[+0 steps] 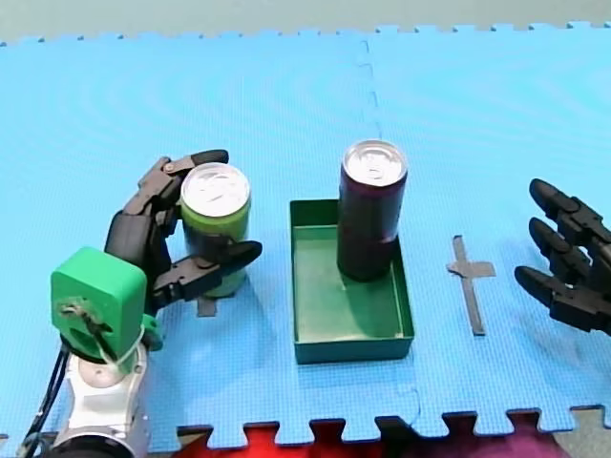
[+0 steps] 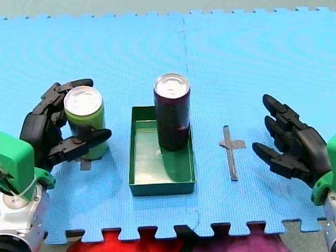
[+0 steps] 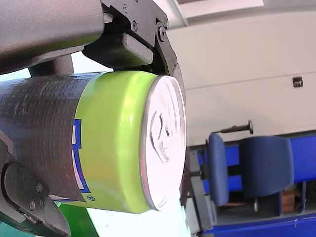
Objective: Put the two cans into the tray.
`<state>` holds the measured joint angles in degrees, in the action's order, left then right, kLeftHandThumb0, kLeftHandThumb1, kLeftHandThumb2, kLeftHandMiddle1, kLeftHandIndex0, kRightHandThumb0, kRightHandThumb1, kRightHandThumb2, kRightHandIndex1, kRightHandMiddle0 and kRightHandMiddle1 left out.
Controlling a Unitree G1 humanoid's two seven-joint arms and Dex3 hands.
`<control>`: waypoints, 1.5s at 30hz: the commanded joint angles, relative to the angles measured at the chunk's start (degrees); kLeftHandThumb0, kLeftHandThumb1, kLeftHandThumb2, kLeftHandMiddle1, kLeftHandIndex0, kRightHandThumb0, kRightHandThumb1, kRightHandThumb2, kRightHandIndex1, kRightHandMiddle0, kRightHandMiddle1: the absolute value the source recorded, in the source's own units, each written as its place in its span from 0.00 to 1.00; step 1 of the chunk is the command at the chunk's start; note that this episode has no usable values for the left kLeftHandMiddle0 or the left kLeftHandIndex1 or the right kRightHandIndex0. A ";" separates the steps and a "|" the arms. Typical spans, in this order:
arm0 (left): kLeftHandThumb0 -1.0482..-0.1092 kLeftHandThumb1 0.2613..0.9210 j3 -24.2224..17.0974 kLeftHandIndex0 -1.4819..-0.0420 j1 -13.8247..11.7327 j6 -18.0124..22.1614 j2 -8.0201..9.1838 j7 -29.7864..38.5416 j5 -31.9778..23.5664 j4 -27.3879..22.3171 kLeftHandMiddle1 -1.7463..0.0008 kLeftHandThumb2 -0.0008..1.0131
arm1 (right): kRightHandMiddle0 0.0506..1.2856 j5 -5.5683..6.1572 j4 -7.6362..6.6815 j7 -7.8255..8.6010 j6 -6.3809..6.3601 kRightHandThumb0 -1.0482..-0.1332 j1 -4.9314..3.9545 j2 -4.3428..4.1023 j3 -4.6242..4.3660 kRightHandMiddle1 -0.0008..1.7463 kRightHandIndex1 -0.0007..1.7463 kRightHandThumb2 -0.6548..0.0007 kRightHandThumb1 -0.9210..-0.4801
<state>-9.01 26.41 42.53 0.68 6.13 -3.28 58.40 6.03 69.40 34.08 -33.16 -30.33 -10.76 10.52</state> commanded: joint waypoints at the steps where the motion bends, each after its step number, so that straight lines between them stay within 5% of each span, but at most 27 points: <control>1: 0.61 0.99 0.22 0.65 -0.95 -0.83 0.25 -0.69 0.03 -2.74 0.00 0.03 | 0.04 -0.01 0.11 -0.04 -0.31 0.00 -0.12 -0.30 0.05 0.00 0.00 0.44 0.00; 6: 0.61 1.00 1.63 0.65 -5.14 -10.66 0.01 -1.92 0.27 -17.90 0.00 0.03 | 0.04 0.00 0.16 -0.03 -0.28 0.00 -0.22 -0.16 0.00 0.00 0.00 0.43 0.00; 12: 0.62 0.99 2.08 0.64 -8.09 -21.68 0.16 -1.50 -1.05 -28.78 0.00 0.02 | 0.04 0.00 0.13 -0.04 -0.27 0.00 -0.18 -0.01 -0.05 0.00 0.00 0.43 0.00; 30: 0.64 0.96 -0.34 0.64 -10.51 -42.87 -1.03 -2.51 -6.92 -44.71 0.00 0.00 | 0.04 0.31 0.47 0.83 -0.05 0.00 0.01 0.42 0.13 0.00 0.00 0.44 0.00; 37: 0.65 0.94 -0.70 0.65 -11.97 -47.90 -1.60 -3.01 -9.25 -51.23 0.00 0.00 | 0.04 0.36 0.50 1.11 -0.10 0.00 0.09 0.58 0.20 0.00 0.00 0.44 0.00; 45: 0.66 0.93 0.80 0.65 -14.91 -48.97 -2.26 -3.32 -8.19 -58.10 0.00 0.00 | 0.04 0.49 0.52 1.41 -0.05 0.00 0.09 0.51 0.34 0.00 0.00 0.44 0.00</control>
<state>-8.37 12.88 -5.92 -1.57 3.36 -10.43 7.22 6.02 69.70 35.01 -33.16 -30.32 -9.59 10.37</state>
